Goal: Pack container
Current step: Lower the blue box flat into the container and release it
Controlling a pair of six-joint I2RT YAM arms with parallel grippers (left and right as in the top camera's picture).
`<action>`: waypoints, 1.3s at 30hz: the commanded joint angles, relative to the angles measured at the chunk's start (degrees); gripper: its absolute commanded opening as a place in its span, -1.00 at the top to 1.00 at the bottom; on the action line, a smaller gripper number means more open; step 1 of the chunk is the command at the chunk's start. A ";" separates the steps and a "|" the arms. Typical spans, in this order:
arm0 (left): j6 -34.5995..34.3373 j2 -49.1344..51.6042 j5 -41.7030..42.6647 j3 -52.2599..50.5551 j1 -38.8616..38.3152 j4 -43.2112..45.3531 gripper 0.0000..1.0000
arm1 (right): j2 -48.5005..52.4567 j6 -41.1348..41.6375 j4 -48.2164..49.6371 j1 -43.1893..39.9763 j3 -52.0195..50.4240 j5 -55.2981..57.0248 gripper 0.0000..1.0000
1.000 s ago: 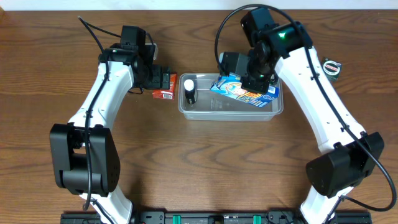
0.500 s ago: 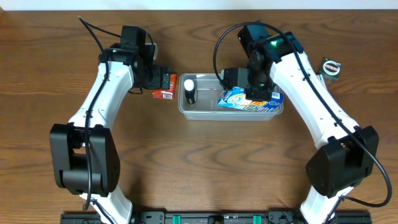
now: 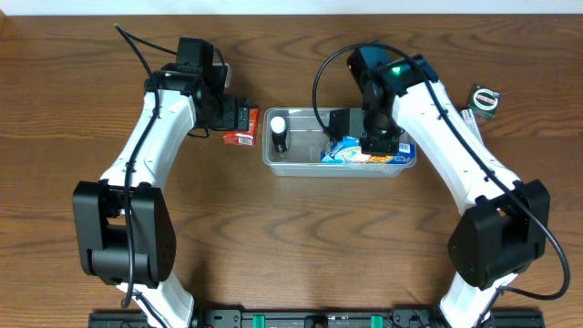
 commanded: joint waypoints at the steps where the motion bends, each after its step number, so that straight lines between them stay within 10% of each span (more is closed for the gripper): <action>1: 0.33 0.57 0.37 -0.13 0.13 -0.37 -0.96 | -0.48 -0.83 0.55 -0.55 -1.33 1.44 0.68; 9: 0.35 0.57 0.35 -0.13 0.13 -0.37 -0.96 | -0.48 -0.81 1.14 -0.55 -1.51 1.40 0.05; 21: 0.35 0.57 0.35 -0.13 0.13 -0.37 -0.96 | -0.48 4.94 2.40 -0.39 -1.51 1.31 0.06; 34: 0.33 0.57 0.35 -0.13 0.13 -0.37 -0.96 | -0.48 17.49 3.19 0.26 -1.49 -7.48 0.93; 39: 0.33 0.66 0.35 -0.13 0.13 -0.37 -0.96 | -0.50 28.48 3.10 0.26 -0.94 -7.45 0.97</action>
